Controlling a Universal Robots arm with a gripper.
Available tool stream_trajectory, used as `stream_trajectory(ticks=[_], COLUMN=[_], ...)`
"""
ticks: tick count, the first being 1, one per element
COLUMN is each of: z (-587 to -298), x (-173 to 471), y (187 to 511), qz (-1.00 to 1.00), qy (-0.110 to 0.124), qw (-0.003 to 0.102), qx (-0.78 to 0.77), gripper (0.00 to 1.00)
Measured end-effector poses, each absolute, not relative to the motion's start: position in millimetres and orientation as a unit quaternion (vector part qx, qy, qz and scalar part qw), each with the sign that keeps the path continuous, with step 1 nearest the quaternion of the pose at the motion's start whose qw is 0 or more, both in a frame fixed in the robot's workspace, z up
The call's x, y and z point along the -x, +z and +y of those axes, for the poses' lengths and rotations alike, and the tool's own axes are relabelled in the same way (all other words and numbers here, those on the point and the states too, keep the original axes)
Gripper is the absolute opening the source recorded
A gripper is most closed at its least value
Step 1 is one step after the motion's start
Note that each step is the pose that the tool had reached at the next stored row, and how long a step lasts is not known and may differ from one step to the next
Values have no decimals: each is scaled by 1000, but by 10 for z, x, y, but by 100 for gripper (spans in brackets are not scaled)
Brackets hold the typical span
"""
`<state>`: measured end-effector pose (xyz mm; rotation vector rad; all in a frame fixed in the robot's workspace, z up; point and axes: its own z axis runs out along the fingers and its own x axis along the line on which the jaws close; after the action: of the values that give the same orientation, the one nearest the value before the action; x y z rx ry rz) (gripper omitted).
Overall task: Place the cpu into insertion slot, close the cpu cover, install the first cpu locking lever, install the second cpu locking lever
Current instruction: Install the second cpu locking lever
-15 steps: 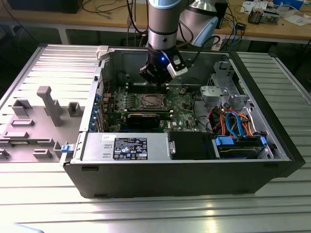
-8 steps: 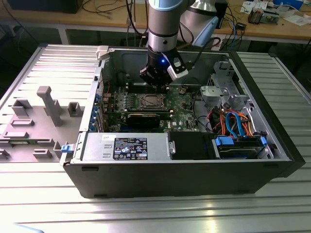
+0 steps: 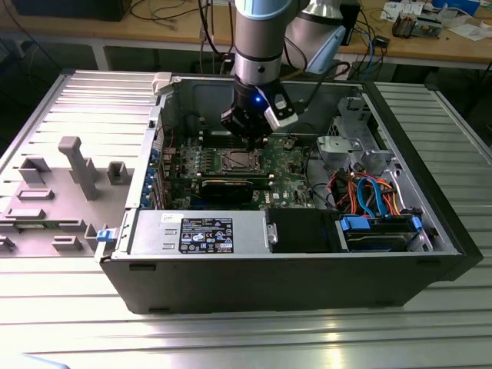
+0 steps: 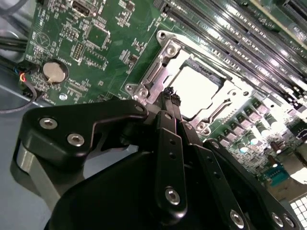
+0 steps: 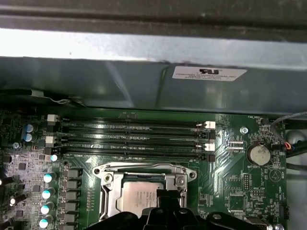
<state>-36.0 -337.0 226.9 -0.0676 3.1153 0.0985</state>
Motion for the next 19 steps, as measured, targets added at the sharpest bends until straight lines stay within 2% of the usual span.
stream_trajectory(ticks=[10, 19], z=[-3392, -3597], x=[360, 360], y=[2351, 2340], qz=[999, 999], qy=[30, 29], qw=[12, 12], qx=[22, 22], gripper=[11, 11])
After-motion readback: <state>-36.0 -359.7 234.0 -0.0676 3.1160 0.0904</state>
